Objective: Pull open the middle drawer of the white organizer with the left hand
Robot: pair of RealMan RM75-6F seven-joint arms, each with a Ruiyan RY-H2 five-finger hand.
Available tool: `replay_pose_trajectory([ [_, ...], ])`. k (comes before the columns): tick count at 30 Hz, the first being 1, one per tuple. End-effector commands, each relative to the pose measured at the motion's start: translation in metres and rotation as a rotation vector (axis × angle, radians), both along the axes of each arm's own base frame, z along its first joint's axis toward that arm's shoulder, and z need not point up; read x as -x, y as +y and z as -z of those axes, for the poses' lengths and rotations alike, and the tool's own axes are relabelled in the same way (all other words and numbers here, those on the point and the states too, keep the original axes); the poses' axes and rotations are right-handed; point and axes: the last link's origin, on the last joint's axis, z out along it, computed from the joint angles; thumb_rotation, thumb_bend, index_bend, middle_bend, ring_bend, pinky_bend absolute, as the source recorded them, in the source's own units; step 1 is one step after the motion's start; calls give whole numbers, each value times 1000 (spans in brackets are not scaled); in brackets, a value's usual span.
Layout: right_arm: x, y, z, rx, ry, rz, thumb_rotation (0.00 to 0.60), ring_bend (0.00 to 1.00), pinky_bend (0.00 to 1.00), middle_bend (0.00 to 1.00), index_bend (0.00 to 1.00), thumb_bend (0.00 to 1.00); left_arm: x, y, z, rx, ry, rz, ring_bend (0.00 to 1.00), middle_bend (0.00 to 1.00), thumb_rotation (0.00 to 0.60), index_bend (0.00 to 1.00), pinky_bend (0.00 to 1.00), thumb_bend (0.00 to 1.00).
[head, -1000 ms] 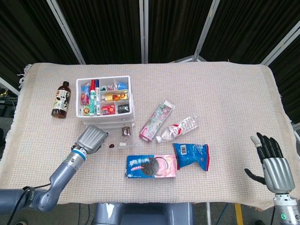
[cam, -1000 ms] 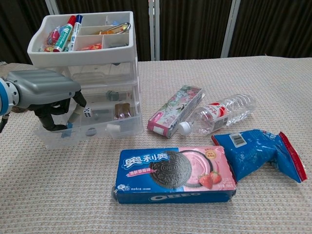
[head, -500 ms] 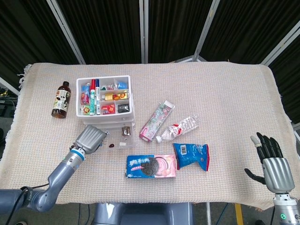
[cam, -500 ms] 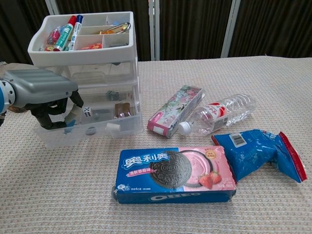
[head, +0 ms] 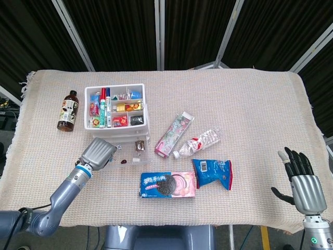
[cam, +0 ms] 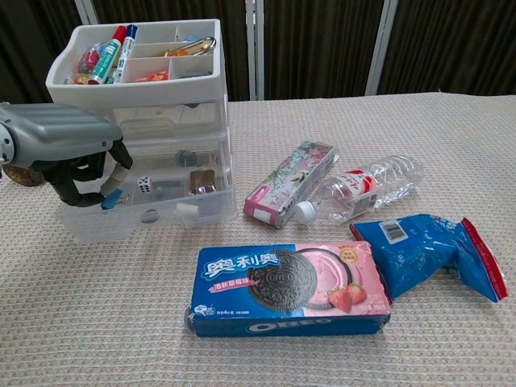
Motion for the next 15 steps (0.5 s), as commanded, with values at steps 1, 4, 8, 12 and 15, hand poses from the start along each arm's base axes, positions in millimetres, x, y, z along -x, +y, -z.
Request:
replay_pose_trajectory([
  [1,0,0,0,1,-1,0,600,0,0,0,0,60,-1,0,-4,-8,-4,0,927,951,600,623,749,444],
  [4,0,0,-1,2,-2,1,600,0,0,0,0,60,-2,0,-9,-18,-9,2,927,951,600,625,749,444],
  [8,0,0,-1,3,-3,2,600,0,0,0,0,60,-4,0,-17,-32,-16,7,927,951,600,626,749,446],
  [12,0,0,-2,4,-4,3,600,0,0,0,0,60,-7,-3,-26,-43,-26,18,927,951,600,625,749,446],
  [15,1,-1,-2,5,-5,4,600,0,0,0,0,60,-10,-7,-34,-52,-35,27,927,951,600,625,749,447],
])
